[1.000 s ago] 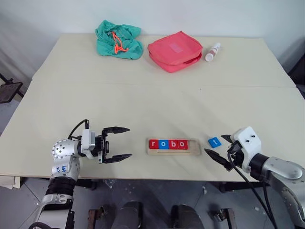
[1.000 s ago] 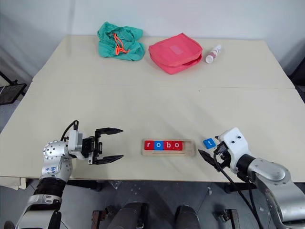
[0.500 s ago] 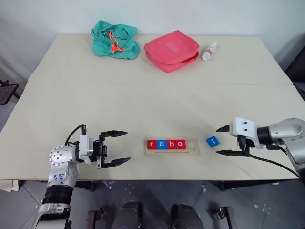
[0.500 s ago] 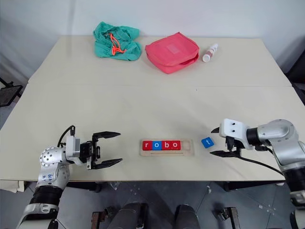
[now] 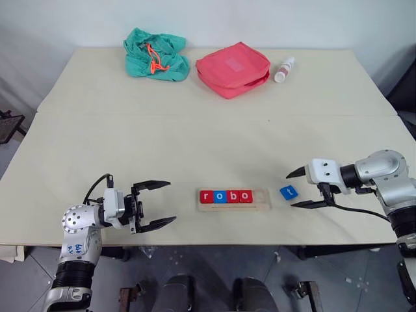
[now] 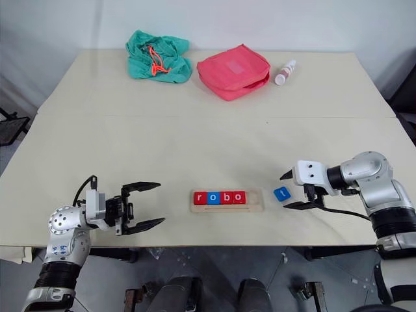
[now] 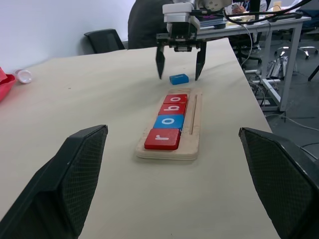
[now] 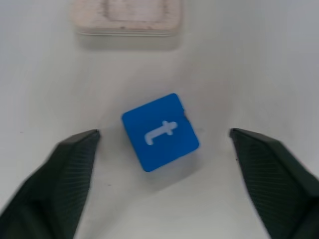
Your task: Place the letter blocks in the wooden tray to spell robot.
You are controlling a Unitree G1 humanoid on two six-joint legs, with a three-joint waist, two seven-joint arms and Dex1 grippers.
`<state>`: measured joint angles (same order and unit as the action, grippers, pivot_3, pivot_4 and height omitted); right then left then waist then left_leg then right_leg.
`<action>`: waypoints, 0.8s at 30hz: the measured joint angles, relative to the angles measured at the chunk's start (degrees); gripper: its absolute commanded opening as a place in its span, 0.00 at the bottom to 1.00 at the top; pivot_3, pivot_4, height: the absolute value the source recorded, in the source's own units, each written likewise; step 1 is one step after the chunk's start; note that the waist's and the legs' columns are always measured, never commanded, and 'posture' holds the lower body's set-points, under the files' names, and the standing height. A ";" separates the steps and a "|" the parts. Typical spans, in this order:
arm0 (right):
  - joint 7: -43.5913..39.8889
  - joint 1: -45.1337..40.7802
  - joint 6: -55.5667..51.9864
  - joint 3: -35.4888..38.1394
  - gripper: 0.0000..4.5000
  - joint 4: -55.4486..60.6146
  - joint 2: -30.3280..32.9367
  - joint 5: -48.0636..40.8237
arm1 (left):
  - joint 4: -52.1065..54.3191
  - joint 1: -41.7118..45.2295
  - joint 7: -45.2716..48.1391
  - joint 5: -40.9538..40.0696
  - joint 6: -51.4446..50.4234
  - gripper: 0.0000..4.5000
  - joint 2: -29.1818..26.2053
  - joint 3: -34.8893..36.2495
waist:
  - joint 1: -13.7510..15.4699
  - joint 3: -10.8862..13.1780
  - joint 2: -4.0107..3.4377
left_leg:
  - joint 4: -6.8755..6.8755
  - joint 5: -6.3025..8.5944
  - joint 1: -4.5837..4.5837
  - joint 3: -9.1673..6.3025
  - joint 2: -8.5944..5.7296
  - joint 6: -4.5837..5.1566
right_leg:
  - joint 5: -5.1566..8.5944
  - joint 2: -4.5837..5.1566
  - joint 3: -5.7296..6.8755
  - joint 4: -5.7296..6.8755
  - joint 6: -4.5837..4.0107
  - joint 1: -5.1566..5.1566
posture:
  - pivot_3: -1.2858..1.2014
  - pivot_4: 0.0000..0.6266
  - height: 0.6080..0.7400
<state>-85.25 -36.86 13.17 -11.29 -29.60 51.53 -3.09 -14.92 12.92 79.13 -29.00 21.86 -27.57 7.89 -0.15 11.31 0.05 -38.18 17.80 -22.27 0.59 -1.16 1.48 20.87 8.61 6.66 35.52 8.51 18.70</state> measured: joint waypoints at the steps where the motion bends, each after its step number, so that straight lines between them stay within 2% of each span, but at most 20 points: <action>1: -0.29 0.02 0.29 0.00 0.61 0.00 -0.22 -0.01 | 0.25 -0.01 -0.13 0.00 0.00 1.00 0.00 0.00 | 0.00 0.00 0.00 | 0.00 0.00 0.00 0.00 0.00 0.00 | 0.00 0.00 0.00 0.00 0.00 0.00 | 0.52 0.24 1.00; 5: -0.44 0.78 -0.10 0.30 0.32 0.76 -0.61 -0.41 | 0.44 0.00 -0.29 0.00 0.00 1.00 0.01 -0.01 | -0.08 0.00 0.00 | 0.00 0.00 0.03 0.01 0.02 -0.01 | 0.00 -0.01 0.00 0.01 0.00 0.00 | 0.52 0.24 1.00; 10: 1.11 3.76 -8.09 1.20 0.32 7.42 -0.55 -1.99 | 0.45 0.04 -0.24 0.00 0.01 1.00 0.02 -0.02 | 0.05 0.00 0.00 | 0.01 0.00 0.01 0.00 0.02 -0.02 | 0.00 -0.01 0.00 0.02 0.00 0.00 | 0.52 0.24 1.00; 18: 7.44 8.36 -35.42 5.34 0.32 31.73 -0.49 -11.63 | -1.51 1.35 0.97 -0.01 0.06 1.00 0.04 -0.07 | 0.40 0.01 -0.01 | -0.03 0.01 -0.02 -0.09 -0.02 -0.02 | 0.00 0.01 -0.01 0.01 0.00 0.00 | 0.52 0.24 1.00; 24: 10.11 9.32 -39.51 4.46 0.32 35.50 -0.67 -12.52 | -2.35 2.89 1.41 0.01 0.15 1.00 0.60 -0.26 | 0.87 0.01 -0.01 | -0.03 0.01 -0.04 -0.08 -0.05 -0.02 | 0.00 0.02 -0.01 -0.01 0.00 0.00 | 0.52 0.24 1.00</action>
<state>-75.14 -27.54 -26.33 -6.83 5.90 50.87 -15.61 -17.27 15.81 80.54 -28.99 22.02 -26.96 7.63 0.71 11.31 0.04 -38.21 17.81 -22.31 0.51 -1.21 1.46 20.87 8.63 6.64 35.52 8.51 18.71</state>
